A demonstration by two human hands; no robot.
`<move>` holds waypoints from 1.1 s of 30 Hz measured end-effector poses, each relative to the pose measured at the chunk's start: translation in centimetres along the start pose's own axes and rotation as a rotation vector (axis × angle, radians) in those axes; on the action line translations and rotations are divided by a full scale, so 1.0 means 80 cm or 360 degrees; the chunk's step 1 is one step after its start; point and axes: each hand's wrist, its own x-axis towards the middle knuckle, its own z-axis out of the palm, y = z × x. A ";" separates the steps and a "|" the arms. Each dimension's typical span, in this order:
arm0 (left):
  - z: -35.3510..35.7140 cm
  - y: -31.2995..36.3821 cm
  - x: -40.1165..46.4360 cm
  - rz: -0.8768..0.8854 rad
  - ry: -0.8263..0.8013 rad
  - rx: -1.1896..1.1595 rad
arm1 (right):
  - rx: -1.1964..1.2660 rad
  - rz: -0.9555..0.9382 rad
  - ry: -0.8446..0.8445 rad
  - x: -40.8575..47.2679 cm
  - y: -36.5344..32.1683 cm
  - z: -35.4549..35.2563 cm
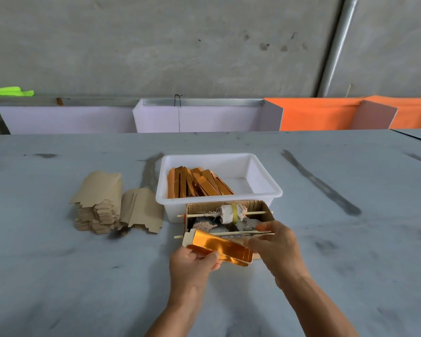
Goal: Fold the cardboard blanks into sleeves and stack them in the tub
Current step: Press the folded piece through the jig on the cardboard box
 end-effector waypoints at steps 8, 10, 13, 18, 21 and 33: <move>-0.001 0.000 -0.002 -0.0004 0.0009 0.0000 | -0.0006 -0.0014 -0.0001 -0.007 0.006 -0.004; -0.001 0.001 -0.004 0.0005 -0.0004 -0.0017 | -0.0014 -0.0015 -0.0003 -0.009 0.010 -0.004; -0.003 0.001 -0.006 0.0036 -0.0030 -0.0038 | -0.0027 -0.0008 0.0000 -0.010 0.018 -0.002; -0.006 0.005 -0.003 0.0093 -0.0039 -0.0048 | -0.0053 -0.0023 0.0032 -0.004 0.032 0.002; -0.009 0.008 -0.003 0.0098 0.0010 -0.0068 | -0.0076 -0.0100 0.0054 -0.001 0.040 0.006; -0.014 0.016 -0.006 -0.0019 0.0128 -0.0228 | -0.0244 -0.0322 0.0272 0.006 0.055 0.012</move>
